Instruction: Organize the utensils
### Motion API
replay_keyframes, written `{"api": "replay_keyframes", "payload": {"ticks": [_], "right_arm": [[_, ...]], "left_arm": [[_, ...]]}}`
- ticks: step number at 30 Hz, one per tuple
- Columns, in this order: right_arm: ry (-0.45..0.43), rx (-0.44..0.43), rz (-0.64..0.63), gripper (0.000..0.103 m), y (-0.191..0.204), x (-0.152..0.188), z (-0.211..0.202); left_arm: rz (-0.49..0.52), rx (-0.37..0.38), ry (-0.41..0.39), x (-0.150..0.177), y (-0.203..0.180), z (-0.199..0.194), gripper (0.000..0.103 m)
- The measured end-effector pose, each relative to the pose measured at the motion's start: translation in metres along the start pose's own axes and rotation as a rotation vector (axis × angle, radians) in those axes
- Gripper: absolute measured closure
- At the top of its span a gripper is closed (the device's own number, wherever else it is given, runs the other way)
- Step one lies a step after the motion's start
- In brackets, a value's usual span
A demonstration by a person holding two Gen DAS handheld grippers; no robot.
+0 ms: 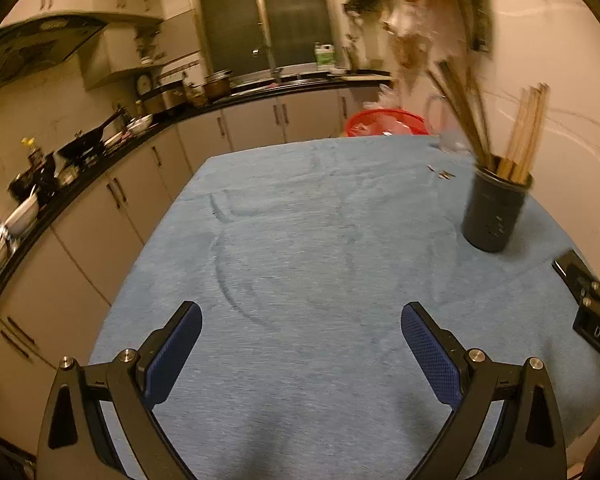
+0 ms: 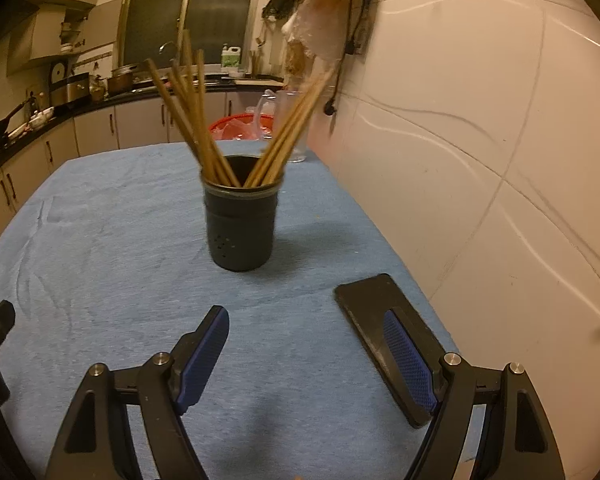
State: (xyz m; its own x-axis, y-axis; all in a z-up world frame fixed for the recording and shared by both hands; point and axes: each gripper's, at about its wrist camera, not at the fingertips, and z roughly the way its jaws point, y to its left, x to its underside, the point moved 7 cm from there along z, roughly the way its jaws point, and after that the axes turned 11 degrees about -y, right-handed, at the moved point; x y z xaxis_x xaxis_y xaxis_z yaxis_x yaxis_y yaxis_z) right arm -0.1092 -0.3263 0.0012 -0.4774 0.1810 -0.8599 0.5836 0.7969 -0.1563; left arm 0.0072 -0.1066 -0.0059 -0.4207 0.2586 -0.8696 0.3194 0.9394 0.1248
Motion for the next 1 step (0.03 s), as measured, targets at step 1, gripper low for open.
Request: {"api": "replay_keyframes", "payload": {"ticks": [1], "right_arm": [[0.014,-0.024,-0.003,0.021,0.0060,-0.0006,0.0041]], "left_arm": [[-0.010,-0.021,0.009,0.0000,0.0076,0.0041,0.003]]}}
